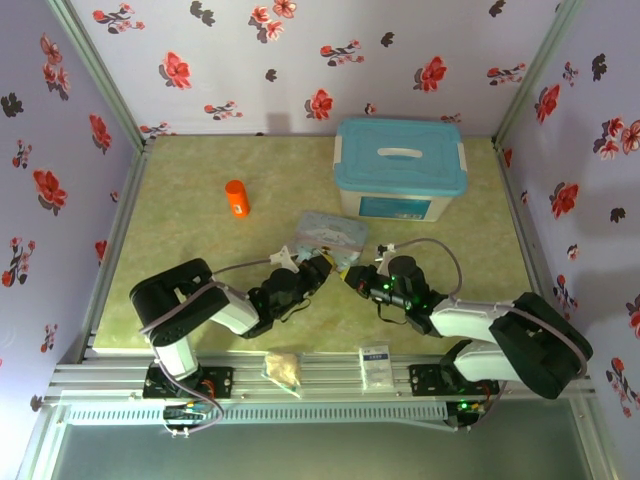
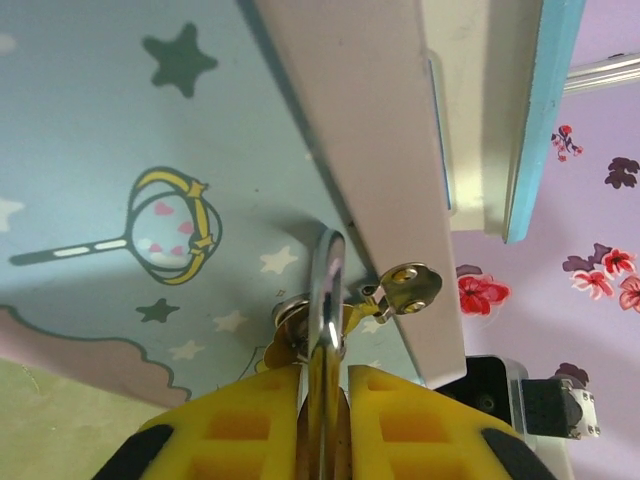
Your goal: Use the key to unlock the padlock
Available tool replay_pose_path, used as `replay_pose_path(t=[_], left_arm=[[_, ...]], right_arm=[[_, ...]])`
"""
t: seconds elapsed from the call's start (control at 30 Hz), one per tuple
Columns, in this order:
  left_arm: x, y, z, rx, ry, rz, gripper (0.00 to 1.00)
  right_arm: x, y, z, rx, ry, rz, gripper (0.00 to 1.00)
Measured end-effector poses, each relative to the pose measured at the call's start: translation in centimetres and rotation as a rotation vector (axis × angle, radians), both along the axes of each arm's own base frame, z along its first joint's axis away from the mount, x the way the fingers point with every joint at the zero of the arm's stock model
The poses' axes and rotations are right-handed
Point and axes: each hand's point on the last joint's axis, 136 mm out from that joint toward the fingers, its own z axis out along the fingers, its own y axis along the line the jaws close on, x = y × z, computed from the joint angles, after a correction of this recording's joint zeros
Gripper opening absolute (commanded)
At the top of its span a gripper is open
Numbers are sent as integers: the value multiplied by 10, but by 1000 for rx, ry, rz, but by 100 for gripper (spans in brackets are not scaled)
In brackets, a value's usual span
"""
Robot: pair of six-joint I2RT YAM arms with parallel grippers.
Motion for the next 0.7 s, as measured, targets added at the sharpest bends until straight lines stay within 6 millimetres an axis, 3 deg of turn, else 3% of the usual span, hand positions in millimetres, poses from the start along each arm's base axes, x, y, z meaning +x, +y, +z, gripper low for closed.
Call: replay_pose_path(t=[0.4,0.7], left_arm=[[1,-2,-20,22,45,5,0],[1,-5,-21,19,54,1,0]], right_arm=[[-4,3,-19,-41,17,-32,0],[-4,1,-20,-55,4,-50,0]])
